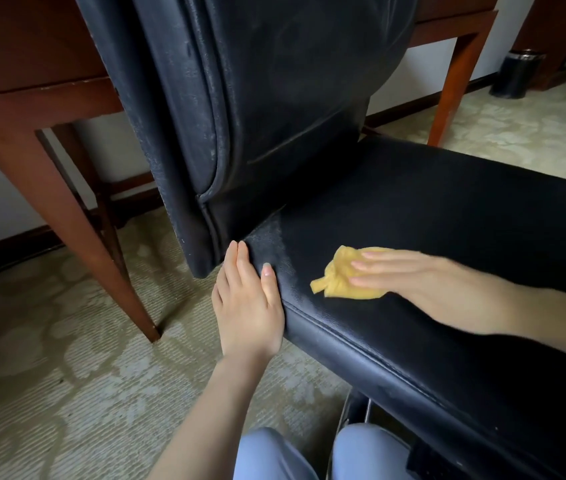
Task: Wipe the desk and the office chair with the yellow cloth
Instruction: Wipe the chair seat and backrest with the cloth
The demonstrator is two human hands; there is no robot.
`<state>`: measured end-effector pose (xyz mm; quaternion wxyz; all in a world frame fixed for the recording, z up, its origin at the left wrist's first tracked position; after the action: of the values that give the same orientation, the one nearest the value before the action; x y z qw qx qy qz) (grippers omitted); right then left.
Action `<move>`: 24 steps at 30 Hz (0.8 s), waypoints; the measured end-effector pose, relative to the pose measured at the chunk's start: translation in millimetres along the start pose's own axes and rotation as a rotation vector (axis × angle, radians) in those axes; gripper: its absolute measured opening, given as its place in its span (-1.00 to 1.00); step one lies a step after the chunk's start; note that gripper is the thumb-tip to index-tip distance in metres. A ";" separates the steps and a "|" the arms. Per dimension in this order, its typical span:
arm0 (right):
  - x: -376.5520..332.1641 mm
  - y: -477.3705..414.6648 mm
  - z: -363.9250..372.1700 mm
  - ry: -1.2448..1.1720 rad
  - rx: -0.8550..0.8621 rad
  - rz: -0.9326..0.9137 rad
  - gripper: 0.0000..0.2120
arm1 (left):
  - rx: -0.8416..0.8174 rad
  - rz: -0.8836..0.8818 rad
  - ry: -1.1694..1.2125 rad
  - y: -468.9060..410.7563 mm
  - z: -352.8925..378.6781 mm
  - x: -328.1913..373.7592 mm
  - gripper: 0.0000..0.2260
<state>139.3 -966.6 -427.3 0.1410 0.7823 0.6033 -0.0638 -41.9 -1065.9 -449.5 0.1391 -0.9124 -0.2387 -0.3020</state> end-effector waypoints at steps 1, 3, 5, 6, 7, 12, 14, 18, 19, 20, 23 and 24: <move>12.2 0.1 -5.8 -0.015 0.031 0.038 -0.44 | -0.001 0.005 0.003 0.1 0.2 0.0 -0.51; 40.0 -5.3 -18.3 -0.044 0.068 0.093 -0.47 | -0.004 0.010 0.014 0.2 0.4 -0.2 -0.51; 63.9 -17.7 -25.6 -0.061 0.058 0.182 -0.52 | -0.001 0.015 0.022 0.1 0.8 -0.6 -0.50; 71.8 -26.7 -29.9 -0.067 0.080 0.219 -0.54 | 0.001 0.018 0.024 0.0 1.0 -0.8 -0.49; 76.3 -34.8 -35.3 -0.056 0.115 0.235 -0.55 | 0.003 0.023 0.028 -0.1 1.5 -0.9 -0.49; 67.9 -82.2 -56.6 -0.014 0.121 0.182 -0.56 | 0.023 0.035 0.063 -0.1 3.4 -2.5 -0.52; 56.4 -101.6 -59.6 -0.013 0.100 0.154 -0.49 | 0.029 0.038 0.078 -0.4 3.8 -2.8 -0.48; 51.4 -131.0 -54.3 0.005 -0.013 0.371 -0.40 | 0.005 0.040 0.075 -2.0 5.6 -3.6 -0.47; 44.4 -137.5 -51.7 0.017 -0.033 0.383 -0.42 | -0.002 0.042 0.071 -2.3 5.8 -3.9 -0.49; 34.7 -142.8 -49.1 0.037 -0.053 0.374 -0.42 | -0.007 0.043 0.070 -2.4 5.7 -4.0 -0.51; 2.1 -144.3 -44.1 0.075 -0.044 0.290 -0.44 | -0.020 0.034 0.072 -2.8 4.9 -4.2 -0.49; -4.7 -140.8 -42.4 0.057 -0.031 0.261 -0.46 | -0.023 0.032 0.075 -3.0 4.4 -4.0 -0.47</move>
<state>-0.3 -925.7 -405.9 0.1432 0.8534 0.5010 -0.0132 -44.1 -1063.1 -455.0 0.1421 -0.9057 -0.2152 -0.3364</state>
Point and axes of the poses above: each hand's wrist, its own y-axis away from the middle knuckle, its own z-axis out of the palm, x = y × z, the point moved 7 cm from there along -y, towards the middle knuckle, and after that the axes turned 14 degrees about -x, right-handed, at the moved point
